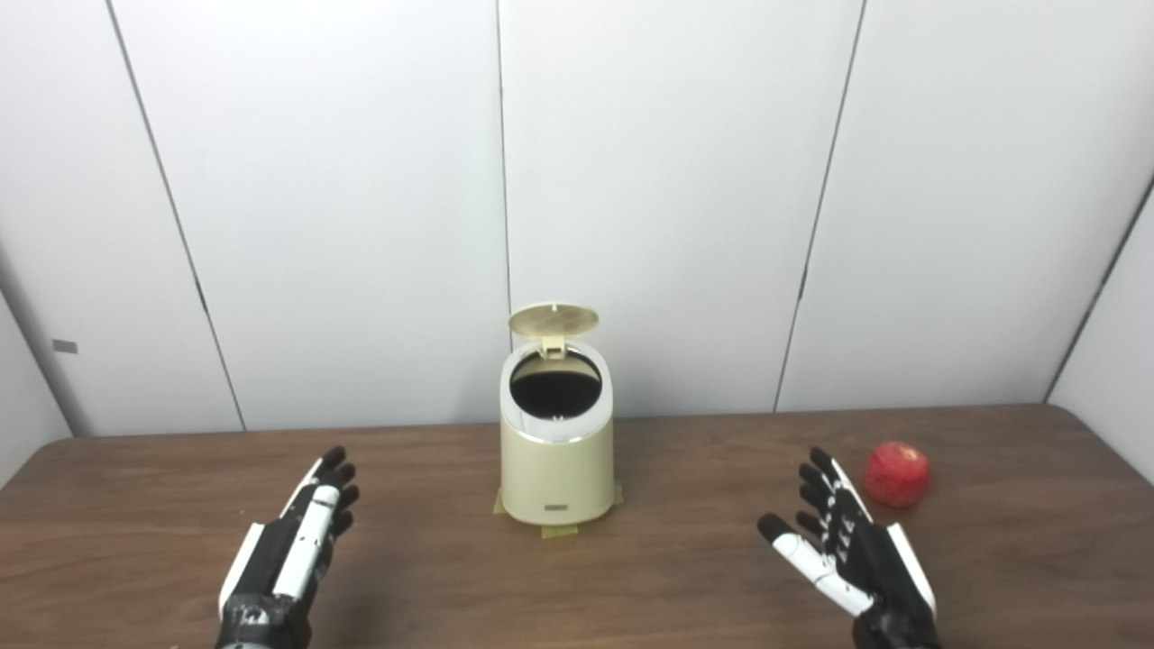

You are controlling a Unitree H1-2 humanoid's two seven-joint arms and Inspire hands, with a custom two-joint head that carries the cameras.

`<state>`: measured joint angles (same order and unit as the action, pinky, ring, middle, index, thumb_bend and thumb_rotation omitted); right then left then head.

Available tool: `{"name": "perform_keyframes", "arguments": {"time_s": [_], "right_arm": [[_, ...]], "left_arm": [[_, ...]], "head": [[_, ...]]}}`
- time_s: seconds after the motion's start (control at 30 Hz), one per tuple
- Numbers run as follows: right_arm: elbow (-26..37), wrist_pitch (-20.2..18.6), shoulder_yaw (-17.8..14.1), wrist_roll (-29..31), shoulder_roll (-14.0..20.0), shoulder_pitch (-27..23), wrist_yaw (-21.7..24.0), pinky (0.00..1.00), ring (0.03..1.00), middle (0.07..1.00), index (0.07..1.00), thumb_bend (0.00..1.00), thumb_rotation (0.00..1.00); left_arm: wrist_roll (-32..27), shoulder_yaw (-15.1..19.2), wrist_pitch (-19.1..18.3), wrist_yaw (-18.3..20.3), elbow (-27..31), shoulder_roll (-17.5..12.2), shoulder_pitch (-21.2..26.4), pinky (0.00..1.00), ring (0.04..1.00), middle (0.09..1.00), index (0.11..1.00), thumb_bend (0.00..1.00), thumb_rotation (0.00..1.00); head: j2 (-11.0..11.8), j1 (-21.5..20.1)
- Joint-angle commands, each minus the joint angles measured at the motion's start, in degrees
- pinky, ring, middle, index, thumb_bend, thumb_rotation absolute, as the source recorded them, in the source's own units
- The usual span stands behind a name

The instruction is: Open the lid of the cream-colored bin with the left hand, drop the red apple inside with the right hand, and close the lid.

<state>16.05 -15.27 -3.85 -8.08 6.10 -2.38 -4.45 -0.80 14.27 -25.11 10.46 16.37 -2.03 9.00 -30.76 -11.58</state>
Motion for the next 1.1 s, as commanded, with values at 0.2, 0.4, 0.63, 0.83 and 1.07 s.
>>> {"name": "perform_keyframes", "arguments": {"time_s": [0.2,0.4,0.63,0.83,1.07], "right_arm": [[6.4,-1.7,-3.5,-10.4,4.6,-2.9,-3.3,0.82,0.888,0.904,0.931,0.83,0.37],[5.5,-1.6,-4.7,-17.7,10.3,-2.4,-3.0,0.77,0.859,0.887,0.927,0.82,0.32],[1.8,-3.3,-5.0,-20.4,16.6,-5.2,-0.6,0.82,0.911,0.937,0.925,0.86,0.19],[-0.8,-9.1,-2.8,-24.7,20.1,-10.5,3.5,0.76,0.885,0.911,0.919,0.84,0.16],[-10.8,-9.5,-0.7,-24.5,23.2,-16.4,5.8,0.75,0.882,0.898,0.903,0.83,0.14]], "left_arm": [[-3.0,-2.6,4.2,-1.2,0.6,-3.4,1.9,1.00,0.994,0.998,1.000,0.35,0.73],[-4.2,-3.1,4.0,-2.0,0.2,-4.8,2.0,1.00,0.992,0.994,1.000,0.38,0.73],[-4.3,-4.4,3.0,-2.2,0.5,-6.4,2.5,1.00,0.992,0.993,1.000,0.35,0.71],[-4.6,-5.0,3.6,-1.9,0.1,-7.6,2.2,1.00,1.000,0.993,1.000,0.39,0.65],[-6.3,-5.6,0.6,-0.2,1.6,-10.1,1.9,1.00,1.000,0.985,1.000,0.40,0.65]], "head": [[-1.5,-4.0],[-2.3,-4.7],[-3.2,-6.9],[-3.3,-7.5],[-3.1,-7.6]]}}
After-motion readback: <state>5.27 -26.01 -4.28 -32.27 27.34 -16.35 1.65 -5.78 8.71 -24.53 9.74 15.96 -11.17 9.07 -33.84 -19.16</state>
